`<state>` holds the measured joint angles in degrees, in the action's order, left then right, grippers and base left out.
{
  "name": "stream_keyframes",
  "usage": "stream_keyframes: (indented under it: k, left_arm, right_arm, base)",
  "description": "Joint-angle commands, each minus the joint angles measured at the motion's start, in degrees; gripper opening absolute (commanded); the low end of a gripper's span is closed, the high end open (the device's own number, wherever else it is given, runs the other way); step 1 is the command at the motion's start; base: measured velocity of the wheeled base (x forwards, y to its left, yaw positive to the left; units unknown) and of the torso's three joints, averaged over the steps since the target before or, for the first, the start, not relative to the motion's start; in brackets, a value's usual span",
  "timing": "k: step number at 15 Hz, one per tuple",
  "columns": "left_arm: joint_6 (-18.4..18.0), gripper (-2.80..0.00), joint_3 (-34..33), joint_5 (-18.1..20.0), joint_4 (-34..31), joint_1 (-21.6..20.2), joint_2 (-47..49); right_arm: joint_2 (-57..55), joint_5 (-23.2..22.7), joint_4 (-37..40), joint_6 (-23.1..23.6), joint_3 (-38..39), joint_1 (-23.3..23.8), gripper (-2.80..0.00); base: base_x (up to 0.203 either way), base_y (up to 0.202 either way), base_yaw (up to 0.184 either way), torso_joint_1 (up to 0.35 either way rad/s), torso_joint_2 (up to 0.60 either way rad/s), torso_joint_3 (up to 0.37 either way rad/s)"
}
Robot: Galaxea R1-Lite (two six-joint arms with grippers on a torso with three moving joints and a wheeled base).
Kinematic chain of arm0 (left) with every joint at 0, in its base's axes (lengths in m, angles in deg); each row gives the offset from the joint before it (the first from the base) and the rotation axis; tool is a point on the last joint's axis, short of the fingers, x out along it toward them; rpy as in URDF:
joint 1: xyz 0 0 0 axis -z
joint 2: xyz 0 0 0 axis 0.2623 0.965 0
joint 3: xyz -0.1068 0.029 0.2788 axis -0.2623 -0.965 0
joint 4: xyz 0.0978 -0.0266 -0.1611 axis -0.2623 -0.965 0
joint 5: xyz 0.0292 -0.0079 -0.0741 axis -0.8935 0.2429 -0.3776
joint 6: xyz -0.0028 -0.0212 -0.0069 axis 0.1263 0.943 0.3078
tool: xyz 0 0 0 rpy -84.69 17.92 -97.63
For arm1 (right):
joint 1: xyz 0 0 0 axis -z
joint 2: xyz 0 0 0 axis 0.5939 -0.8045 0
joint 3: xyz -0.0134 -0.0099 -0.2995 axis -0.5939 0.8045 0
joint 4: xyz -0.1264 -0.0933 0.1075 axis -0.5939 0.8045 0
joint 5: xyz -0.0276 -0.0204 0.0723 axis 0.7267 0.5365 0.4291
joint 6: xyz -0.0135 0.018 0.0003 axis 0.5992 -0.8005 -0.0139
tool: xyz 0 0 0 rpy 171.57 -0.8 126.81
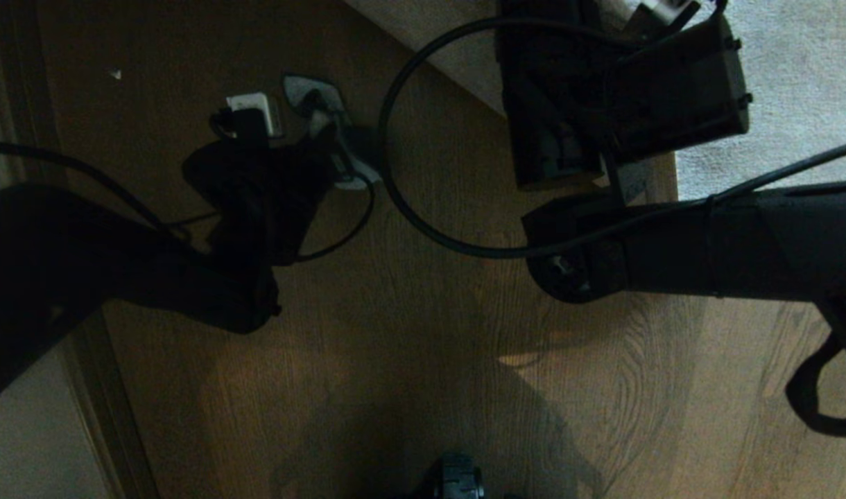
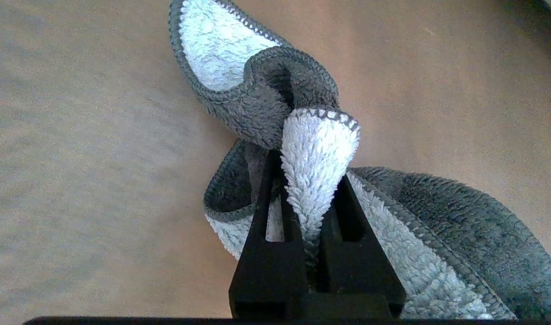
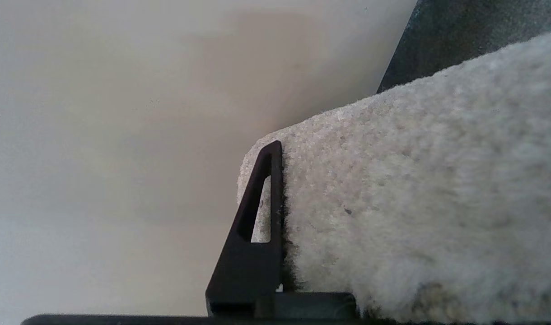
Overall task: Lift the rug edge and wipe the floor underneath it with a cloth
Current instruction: Wipe the floor under the carpet with a rag
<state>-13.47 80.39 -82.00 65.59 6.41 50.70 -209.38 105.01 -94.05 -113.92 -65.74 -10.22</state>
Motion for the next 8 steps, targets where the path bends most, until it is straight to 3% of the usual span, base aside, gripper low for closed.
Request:
stream_keyframes:
  k: [1, 8]
  left_arm:
    - [0.0, -2.8, -0.1, -0.1, 0.5, -1.7, -1.3]
    - [-1.2, -2.8, -2.5, -0.1, 0.6, -4.6, -4.0]
  right_arm:
    - [-0.1, 0.1, -2.7, -0.2, 0.0, 0.0, -2.8]
    - [-0.5, 0.1, -2.7, -0.1, 0.0, 0.0, -2.8]
  base:
    - [0.0, 0.0, 0.0, 0.0, 0.0, 0.0]
    - [0.0, 0.0, 0.0, 0.0, 0.0, 0.0]
